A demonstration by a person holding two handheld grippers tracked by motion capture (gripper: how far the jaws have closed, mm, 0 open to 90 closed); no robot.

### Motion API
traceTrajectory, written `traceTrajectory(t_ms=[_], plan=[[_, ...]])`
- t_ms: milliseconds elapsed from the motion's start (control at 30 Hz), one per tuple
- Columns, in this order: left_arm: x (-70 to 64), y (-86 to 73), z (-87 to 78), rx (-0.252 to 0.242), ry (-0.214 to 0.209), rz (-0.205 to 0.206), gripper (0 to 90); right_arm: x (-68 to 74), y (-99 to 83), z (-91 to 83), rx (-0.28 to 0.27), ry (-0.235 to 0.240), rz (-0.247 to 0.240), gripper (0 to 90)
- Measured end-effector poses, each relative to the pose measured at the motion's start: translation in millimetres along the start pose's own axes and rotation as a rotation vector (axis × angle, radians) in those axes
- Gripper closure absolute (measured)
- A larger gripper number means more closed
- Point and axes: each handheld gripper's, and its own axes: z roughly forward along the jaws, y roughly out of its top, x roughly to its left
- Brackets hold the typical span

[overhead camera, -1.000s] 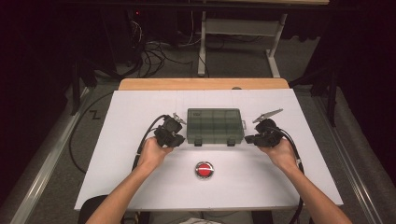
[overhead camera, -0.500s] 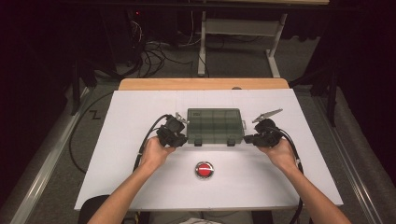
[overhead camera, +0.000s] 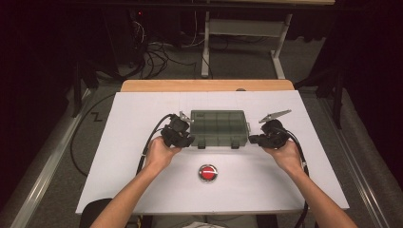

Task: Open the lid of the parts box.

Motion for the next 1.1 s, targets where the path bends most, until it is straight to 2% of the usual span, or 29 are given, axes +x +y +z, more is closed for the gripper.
traceTrajectory(t_ms=[133, 400, 467, 533, 867, 1100], plan=[[0.5, 0.8, -1.4, -0.006, 0.005, -0.01, 66.4, -0.4, 1.5, -2.2, -0.008, 0.004, 0.008, 88.6], [3.1, 2.8, -6.1, -0.056, 0.005, -0.044, 65.4, -2.2, 1.9, -0.2, -0.008, 0.003, 0.02, 87.7], [4.5, 3.9, -6.6, -0.078, 0.002, -0.039, 65.0, -3.0, 2.6, 1.1, -0.004, -0.002, 0.027, 87.7], [4.5, 4.1, -8.3, -0.077, 0.007, -0.056, 64.6, -4.1, 3.9, 2.3, -0.008, -0.005, 0.035, 87.5], [8.5, 9.7, -11.6, -0.119, 0.0, -0.095, 60.4, -10.2, 14.3, 7.1, -0.021, -0.015, 0.094, 81.3], [14.3, 12.8, -13.7, -0.167, -0.025, -0.145, 57.1, -15.5, 20.7, 11.9, -0.013, -0.009, 0.144, 78.5]])
